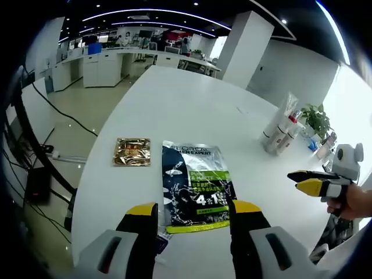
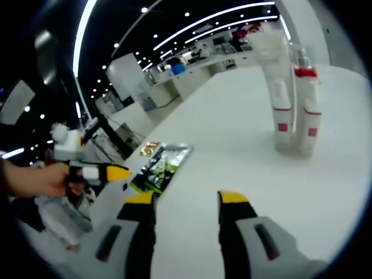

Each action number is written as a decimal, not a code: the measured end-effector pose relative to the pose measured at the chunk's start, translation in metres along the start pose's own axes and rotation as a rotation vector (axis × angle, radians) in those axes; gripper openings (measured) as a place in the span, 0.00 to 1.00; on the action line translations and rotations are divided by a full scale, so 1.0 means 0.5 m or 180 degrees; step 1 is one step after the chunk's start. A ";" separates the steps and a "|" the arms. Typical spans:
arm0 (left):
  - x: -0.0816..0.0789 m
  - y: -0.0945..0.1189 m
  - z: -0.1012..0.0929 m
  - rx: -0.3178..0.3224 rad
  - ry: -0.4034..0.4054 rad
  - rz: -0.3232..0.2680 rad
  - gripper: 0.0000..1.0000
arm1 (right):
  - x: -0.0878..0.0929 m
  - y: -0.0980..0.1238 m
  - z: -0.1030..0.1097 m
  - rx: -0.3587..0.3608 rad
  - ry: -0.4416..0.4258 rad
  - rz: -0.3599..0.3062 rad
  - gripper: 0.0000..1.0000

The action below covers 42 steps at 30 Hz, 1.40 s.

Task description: Arrange the skincare products in the storage area until every visible bottle or jar stands upright without overlapping.

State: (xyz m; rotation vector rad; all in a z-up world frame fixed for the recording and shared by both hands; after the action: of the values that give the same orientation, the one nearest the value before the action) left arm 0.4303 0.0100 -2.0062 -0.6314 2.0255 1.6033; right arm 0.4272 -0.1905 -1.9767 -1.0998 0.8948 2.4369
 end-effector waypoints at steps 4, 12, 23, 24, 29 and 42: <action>0.000 -0.013 0.006 0.0058 -0.0011 0.0044 0.49 | -0.004 -0.044 0.015 -0.0113 0.0026 0.0097 0.40; 0.008 -0.036 -0.001 0.0218 -0.0108 0.0186 0.47 | 0.006 -0.142 0.027 -0.0251 -0.0048 0.0315 0.41; 0.003 -0.053 0.005 0.0332 0.0053 0.0204 0.38 | 0.034 -0.195 0.015 -0.0172 -0.0290 0.0458 0.33; 0.001 -0.052 0.005 0.0338 0.0099 0.0208 0.35 | 0.035 -0.200 0.018 -0.0198 -0.0316 0.0456 0.33; 0.012 -0.054 -0.003 0.0546 0.0861 0.0331 0.23 | 0.019 -0.211 0.020 -0.0338 -0.1017 0.0235 0.31; 0.019 -0.006 -0.038 0.0847 0.1672 0.0301 0.07 | 0.040 -0.160 0.020 -0.0574 -0.1893 0.0169 0.01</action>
State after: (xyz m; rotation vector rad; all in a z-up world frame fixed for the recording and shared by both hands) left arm 0.4234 -0.0098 -2.0108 -0.9380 2.6240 1.2689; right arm 0.4498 -0.1233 -2.0198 -0.3457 0.5222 2.6915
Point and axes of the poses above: the point that each gripper's makers call its tool centre point, and the gripper's own axes: y roughly backward along the fingers, z roughly to its left, x roughly out of its underside, the point moved 3 cm from there along y, roughly backward along the fingers, and after that the axes turned 11 degrees about -x, right-handed, at the moved point
